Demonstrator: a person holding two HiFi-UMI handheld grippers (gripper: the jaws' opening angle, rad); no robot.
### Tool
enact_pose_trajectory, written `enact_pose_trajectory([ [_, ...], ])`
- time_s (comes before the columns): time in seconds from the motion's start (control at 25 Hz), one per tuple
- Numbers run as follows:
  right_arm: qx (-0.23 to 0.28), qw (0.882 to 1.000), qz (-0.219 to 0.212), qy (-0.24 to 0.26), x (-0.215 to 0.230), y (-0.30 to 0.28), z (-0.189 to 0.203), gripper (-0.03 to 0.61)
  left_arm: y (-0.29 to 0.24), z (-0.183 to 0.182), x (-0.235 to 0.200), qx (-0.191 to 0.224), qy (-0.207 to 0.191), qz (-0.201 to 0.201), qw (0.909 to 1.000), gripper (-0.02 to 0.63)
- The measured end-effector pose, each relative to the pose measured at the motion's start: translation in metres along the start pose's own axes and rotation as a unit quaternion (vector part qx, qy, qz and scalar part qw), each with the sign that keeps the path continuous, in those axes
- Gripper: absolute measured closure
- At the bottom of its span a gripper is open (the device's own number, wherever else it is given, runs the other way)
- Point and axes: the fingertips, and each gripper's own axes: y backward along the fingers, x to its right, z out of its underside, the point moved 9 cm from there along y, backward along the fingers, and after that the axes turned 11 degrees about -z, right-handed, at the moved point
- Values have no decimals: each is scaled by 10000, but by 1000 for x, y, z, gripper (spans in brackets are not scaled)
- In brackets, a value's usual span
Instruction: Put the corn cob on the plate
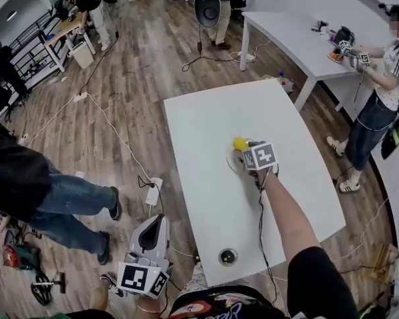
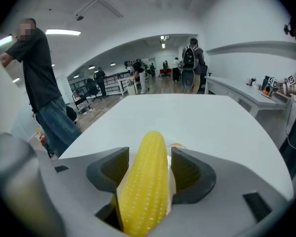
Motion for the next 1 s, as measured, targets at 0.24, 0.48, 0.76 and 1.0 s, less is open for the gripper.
enact_pose_trajectory([
  [0.24,1809,9833,-7,190,-35,79,-20,331,-5,-23,-3,321,-153,40,9994,617],
  [0.48,3359,9418,-130,-17,-96,196,18,543,-14,-60,16,938,-378,388,9941,617],
  [0.76,3602,9320,-384,-104,-162,257,70,563,-20,-67,34,1104,-375,787,9901,617],
  [1.0,3664,9302,-204,28,-166,268,65,563,-22,-72,47,1159,-466,1010,9870,617],
])
